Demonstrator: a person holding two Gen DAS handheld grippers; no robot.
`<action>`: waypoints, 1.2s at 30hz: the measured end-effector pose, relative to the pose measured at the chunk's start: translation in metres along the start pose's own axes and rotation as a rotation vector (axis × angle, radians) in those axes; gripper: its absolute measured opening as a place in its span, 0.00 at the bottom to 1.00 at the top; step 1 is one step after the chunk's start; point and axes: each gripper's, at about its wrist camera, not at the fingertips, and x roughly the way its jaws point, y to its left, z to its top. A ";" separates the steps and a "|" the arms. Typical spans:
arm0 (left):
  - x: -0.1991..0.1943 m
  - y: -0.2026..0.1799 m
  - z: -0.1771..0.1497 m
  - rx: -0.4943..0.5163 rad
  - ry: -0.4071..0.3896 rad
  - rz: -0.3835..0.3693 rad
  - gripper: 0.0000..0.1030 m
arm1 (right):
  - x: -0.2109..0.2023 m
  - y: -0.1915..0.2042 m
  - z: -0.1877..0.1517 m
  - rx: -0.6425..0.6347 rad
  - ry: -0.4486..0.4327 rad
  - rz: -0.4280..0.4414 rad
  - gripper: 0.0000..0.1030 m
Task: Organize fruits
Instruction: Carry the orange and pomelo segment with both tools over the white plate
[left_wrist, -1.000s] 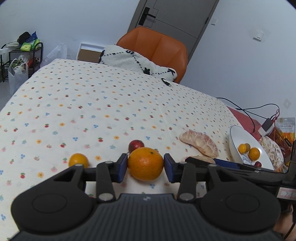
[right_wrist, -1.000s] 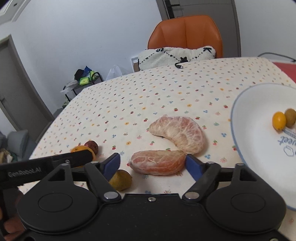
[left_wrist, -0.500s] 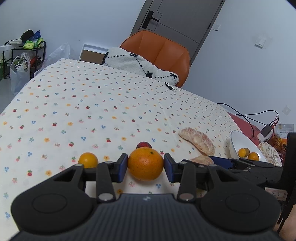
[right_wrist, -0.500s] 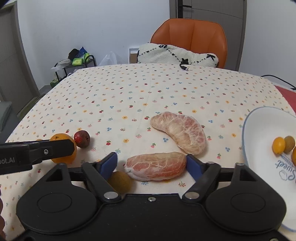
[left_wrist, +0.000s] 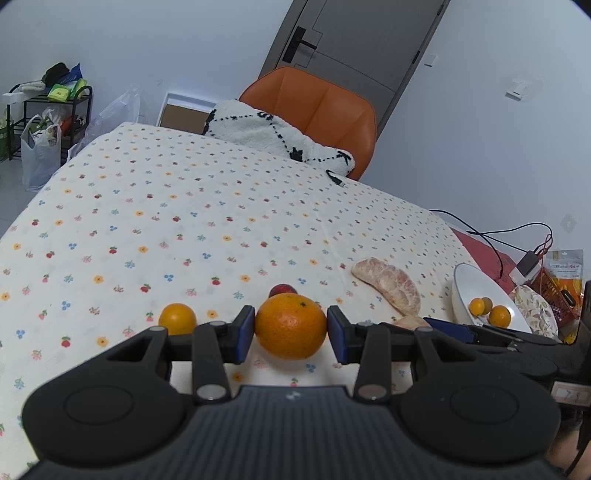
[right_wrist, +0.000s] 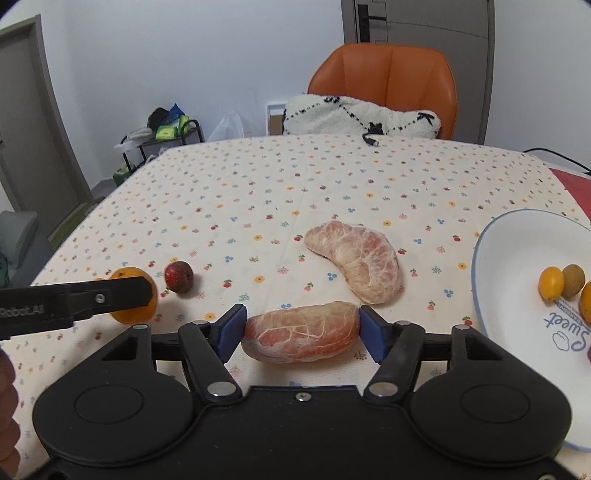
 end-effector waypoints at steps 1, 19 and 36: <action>-0.001 -0.002 0.000 0.005 -0.003 -0.003 0.40 | -0.003 0.000 0.000 0.001 -0.006 0.005 0.61; -0.001 -0.051 -0.001 0.079 -0.026 -0.053 0.40 | -0.062 -0.030 0.004 0.047 -0.148 -0.026 0.61; 0.015 -0.118 -0.014 0.191 0.004 -0.140 0.40 | -0.090 -0.095 -0.029 0.168 -0.182 -0.142 0.61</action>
